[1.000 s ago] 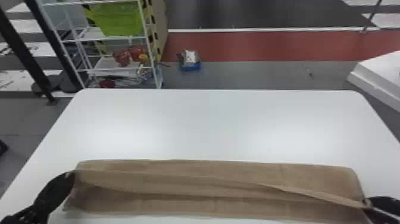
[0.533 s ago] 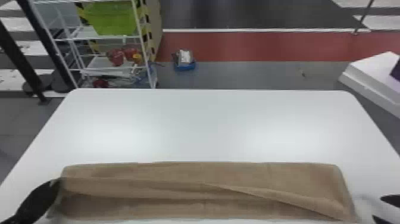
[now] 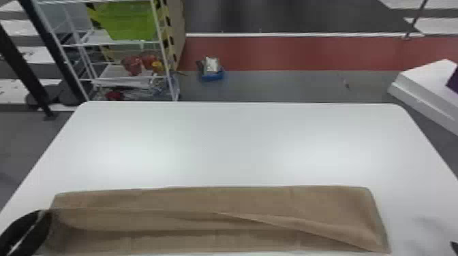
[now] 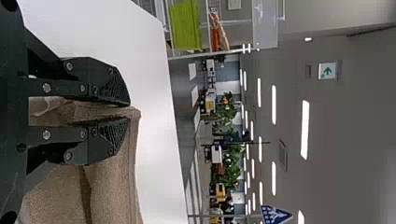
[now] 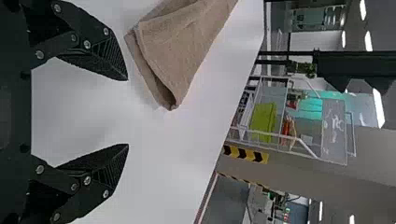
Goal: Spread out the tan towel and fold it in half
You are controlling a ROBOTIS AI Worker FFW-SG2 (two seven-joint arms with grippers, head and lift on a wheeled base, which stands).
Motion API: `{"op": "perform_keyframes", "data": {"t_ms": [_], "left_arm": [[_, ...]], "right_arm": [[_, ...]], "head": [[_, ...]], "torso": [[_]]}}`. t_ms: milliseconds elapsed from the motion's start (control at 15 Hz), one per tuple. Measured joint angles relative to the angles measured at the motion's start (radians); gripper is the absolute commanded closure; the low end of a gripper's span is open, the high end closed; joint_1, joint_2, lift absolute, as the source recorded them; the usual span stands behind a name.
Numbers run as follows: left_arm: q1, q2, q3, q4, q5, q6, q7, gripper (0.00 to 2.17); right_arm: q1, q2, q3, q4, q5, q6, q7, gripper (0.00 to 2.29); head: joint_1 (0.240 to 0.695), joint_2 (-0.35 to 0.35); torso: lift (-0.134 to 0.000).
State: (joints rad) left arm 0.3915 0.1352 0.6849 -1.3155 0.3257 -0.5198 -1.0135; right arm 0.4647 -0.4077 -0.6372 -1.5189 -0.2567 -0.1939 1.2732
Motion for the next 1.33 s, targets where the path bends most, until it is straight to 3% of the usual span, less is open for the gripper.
{"op": "perform_keyframes", "data": {"t_ms": [200, 333, 600, 800, 933, 1133, 1333], "left_arm": [[0.004, -0.004, 0.002, -0.021, -0.001, 0.024, -0.024, 0.26], [0.006, -0.011, 0.004, -0.050, -0.001, 0.050, -0.025, 0.10], [0.008, -0.027, 0.017, -0.144, 0.012, 0.299, -0.071, 0.10], [-0.004, -0.028, 0.044, -0.159, 0.030, 0.359, -0.073, 0.10], [-0.005, -0.038, 0.047, -0.200, 0.042, 0.393, -0.016, 0.09], [-0.005, -0.075, 0.034, -0.339, 0.026, 0.573, 0.044, 0.09], [-0.005, -0.087, -0.012, -0.471, -0.092, 0.665, 0.098, 0.09]], "right_arm": [[0.006, 0.047, 0.009, -0.113, -0.012, 0.157, 0.003, 0.45], [0.005, 0.059, 0.032, -0.160, -0.013, 0.218, 0.004, 0.45], [-0.007, 0.118, 0.064, -0.286, -0.006, 0.336, 0.025, 0.45], [-0.018, 0.128, 0.080, -0.298, -0.002, 0.355, 0.024, 0.45], [-0.020, 0.136, 0.093, -0.307, 0.000, 0.362, 0.022, 0.45], [-0.020, 0.178, 0.109, -0.388, 0.033, 0.383, 0.021, 0.45], [-0.021, 0.200, 0.114, -0.457, 0.048, 0.386, 0.018, 0.45]], "head": [[0.695, 0.078], [0.695, 0.101], [0.695, 0.162], [0.695, 0.192], [0.695, 0.212], [0.695, 0.227], [0.695, 0.212]], "torso": [[-0.123], [-0.123], [-0.123], [-0.123], [-0.123], [-0.123], [-0.123]]}}
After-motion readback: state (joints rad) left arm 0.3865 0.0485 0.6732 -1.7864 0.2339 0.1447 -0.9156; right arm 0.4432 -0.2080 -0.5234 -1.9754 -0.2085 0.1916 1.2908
